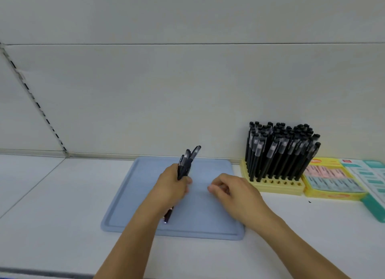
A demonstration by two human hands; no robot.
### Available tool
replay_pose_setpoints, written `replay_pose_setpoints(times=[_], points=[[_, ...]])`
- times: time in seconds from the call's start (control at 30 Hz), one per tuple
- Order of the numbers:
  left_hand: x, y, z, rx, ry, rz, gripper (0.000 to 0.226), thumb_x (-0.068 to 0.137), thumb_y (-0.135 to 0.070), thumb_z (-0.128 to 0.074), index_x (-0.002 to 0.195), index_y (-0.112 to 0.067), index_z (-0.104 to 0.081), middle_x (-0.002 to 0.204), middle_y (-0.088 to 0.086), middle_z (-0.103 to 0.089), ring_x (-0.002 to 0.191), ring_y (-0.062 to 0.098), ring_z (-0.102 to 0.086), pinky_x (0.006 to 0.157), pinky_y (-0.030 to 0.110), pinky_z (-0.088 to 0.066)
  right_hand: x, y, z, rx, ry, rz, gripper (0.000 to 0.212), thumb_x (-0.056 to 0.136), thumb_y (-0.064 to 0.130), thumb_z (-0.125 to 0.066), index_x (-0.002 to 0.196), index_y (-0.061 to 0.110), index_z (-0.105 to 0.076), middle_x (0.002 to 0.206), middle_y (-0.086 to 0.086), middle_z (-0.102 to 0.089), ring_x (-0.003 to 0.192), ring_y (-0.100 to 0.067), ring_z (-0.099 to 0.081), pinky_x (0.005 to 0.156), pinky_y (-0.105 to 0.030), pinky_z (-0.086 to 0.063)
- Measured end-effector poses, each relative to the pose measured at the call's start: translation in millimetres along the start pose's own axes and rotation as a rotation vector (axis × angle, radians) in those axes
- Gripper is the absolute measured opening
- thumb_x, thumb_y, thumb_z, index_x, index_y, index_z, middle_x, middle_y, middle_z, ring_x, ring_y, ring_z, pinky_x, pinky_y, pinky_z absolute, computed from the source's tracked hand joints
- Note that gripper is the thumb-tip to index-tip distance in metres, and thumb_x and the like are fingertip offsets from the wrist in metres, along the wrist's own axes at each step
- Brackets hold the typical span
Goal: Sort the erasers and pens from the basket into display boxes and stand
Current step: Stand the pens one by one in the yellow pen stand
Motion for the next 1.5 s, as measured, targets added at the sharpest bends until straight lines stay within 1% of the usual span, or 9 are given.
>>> replay_pose_setpoints(times=[0.1, 0.27, 0.37, 0.47, 0.6, 1.23, 1.33, 1.4, 1.5], points=[[-16, -17, -32, -0.658, 0.268, -0.003, 0.017, 0.098, -0.002, -0.048, 0.108, 0.003, -0.062, 0.087, 0.011, -0.069, 0.068, 0.015, -0.063, 0.064, 0.023, -0.054, 6, 0, 14, 0.541, -0.099, -0.026, 0.02, 0.095, 0.031, -0.056, 0.084, 0.022, -0.07, 0.071, 0.015, -0.065, 0.07, 0.0, -0.058, 0.069, -0.022, -0.045], [-28, -37, -59, -0.787, 0.465, -0.036, 0.023, 0.098, -0.006, -0.049, 0.115, 0.003, -0.062, 0.104, 0.021, -0.071, 0.091, 0.028, -0.071, 0.076, 0.032, -0.058, 4, 5, 33, 0.902, -0.093, -0.098, 0.014, 0.091, 0.015, -0.065, 0.084, 0.006, -0.074, 0.068, 0.003, -0.068, 0.064, -0.006, -0.058, 0.063, -0.024, -0.048], [-29, -39, -64, -0.755, 0.459, -0.053, 0.024, 0.1, -0.01, -0.048, 0.116, 0.001, -0.061, 0.109, 0.019, -0.071, 0.103, 0.03, -0.069, 0.088, 0.038, -0.057, -2, -7, 56, 0.779, -0.22, -0.134, 0.013, 0.092, 0.015, -0.063, 0.083, 0.013, -0.073, 0.056, 0.01, -0.063, 0.051, 0.002, -0.053, 0.052, -0.014, -0.042], [-22, -35, -62, -0.712, 0.344, -0.049, 0.023, 0.102, -0.011, -0.045, 0.115, -0.001, -0.06, 0.107, 0.012, -0.073, 0.102, 0.025, -0.07, 0.094, 0.042, -0.053, -20, -21, 102, 0.718, -0.508, -0.088, 0.015, 0.095, 0.015, -0.058, 0.084, 0.012, -0.068, 0.064, -0.001, -0.066, 0.05, -0.011, -0.057, 0.046, -0.024, -0.046], [-16, -31, -63, -0.76, 0.27, -0.027, 0.023, 0.103, -0.012, -0.044, 0.114, -0.001, -0.06, 0.106, 0.012, -0.073, 0.1, 0.026, -0.07, 0.093, 0.045, -0.053, -43, -40, 155, 0.551, -0.768, -0.026, 0.013, 0.097, 0.018, -0.055, 0.09, 0.018, -0.067, 0.076, -0.004, -0.068, 0.059, -0.018, -0.064, 0.059, -0.034, -0.056], [-21, -45, -84, -0.871, 0.367, -0.044, 0.024, 0.103, -0.011, -0.043, 0.116, 0.0, -0.059, 0.107, 0.014, -0.073, 0.1, 0.028, -0.07, 0.088, 0.038, -0.057, -15, -63, 134, 0.301, -0.547, -0.097, 0.011, 0.093, 0.023, -0.06, 0.089, 0.023, -0.07, 0.065, 0.001, -0.065, 0.06, -0.01, -0.064, 0.065, -0.042, -0.057], [-27, -53, -90, -0.923, 0.437, -0.051, 0.024, 0.102, -0.011, -0.042, 0.117, 0.001, -0.058, 0.109, 0.017, -0.072, 0.102, 0.03, -0.069, 0.085, 0.037, -0.058, -27, -57, 142, 0.077, -0.67, -0.137, 0.019, 0.089, 0.04, -0.063, 0.104, 0.03, -0.061, 0.078, 0.009, -0.055, 0.069, -0.01, -0.054, 0.063, -0.037, -0.048], [-29, -58, -93, -0.928, 0.479, -0.074, 0.025, 0.102, -0.011, -0.043, 0.118, 0.001, -0.057, 0.11, 0.017, -0.071, 0.104, 0.031, -0.068, 0.086, 0.038, -0.058, -39, -49, 141, 0.143, -0.737, -0.121, 0.021, 0.088, 0.043, -0.064, 0.102, 0.032, -0.054, 0.073, 0.007, -0.048, 0.066, -0.012, -0.049, 0.061, -0.036, -0.043], [-35, -70, -101, -0.857, 0.562, -0.145, 0.027, 0.101, -0.012, -0.044, 0.121, -0.001, -0.058, 0.114, 0.016, -0.07, 0.109, 0.031, -0.066, 0.092, 0.04, -0.055, -33, -29, 114, 0.321, -0.483, -0.035, 0.006, 0.086, 0.035, -0.068, 0.089, 0.031, -0.065, 0.077, 0.006, -0.058, 0.068, -0.008, -0.052, 0.064, -0.03, -0.046]])
Point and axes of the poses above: each hand's wrist, its own x-axis towards the middle knuckle, its own z-axis out of the back of the hand, y = z × x, the point moved 8 cm from there along x, towards the middle knuckle
